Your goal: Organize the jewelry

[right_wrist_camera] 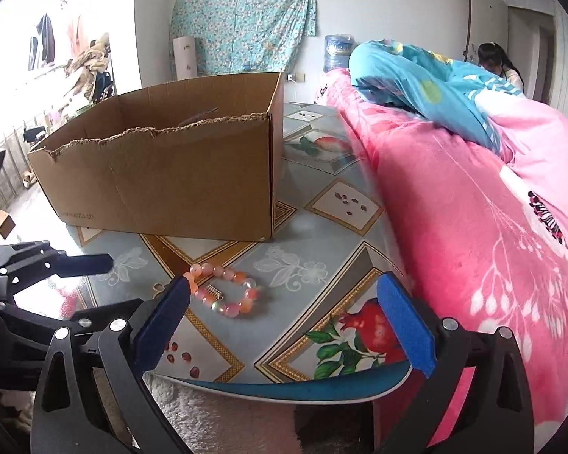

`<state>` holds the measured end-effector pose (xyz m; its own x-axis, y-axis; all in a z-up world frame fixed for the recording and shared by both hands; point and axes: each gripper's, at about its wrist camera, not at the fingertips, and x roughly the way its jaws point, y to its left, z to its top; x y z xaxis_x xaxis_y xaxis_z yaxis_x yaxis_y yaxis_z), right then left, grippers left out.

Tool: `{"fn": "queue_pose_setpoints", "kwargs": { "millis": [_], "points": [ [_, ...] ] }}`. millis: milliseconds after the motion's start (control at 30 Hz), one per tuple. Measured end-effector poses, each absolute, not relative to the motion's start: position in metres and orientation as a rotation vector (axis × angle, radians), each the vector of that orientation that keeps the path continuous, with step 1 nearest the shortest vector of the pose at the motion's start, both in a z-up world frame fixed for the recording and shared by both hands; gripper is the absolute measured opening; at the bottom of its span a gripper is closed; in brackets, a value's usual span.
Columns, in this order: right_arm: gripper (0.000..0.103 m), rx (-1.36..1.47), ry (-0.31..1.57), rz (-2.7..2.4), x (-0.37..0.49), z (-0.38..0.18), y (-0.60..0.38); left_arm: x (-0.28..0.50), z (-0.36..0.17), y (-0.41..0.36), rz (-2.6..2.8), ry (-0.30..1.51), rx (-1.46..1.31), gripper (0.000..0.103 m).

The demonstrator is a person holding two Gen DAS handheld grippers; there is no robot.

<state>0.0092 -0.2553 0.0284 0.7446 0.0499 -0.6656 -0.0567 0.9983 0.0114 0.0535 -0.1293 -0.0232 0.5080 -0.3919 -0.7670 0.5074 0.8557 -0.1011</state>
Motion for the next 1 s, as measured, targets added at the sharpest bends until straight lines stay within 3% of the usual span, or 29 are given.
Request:
{"fn": "queue_pose_setpoints", "kwargs": {
  "millis": [233, 433, 700, 1000],
  "points": [
    [0.088, 0.071, 0.774, 0.144, 0.021, 0.025, -0.254, 0.056, -0.027, -0.152, -0.543, 0.879, 0.221, 0.031],
    [0.087, 0.087, 0.775, 0.155, 0.021, 0.023, -0.252, 0.058, -0.029, -0.161, -0.536, 0.867, 0.269, 0.015],
    [0.079, 0.095, 0.772, 0.156, 0.023, 0.025, -0.256, 0.060, -0.030, -0.157, -0.523, 0.871, 0.273, 0.015],
    [0.053, 0.004, 0.802, 0.257, 0.025, 0.026, -0.231, 0.059, -0.029, -0.123, -0.430, 0.882, 0.224, 0.015]
  ]
}}
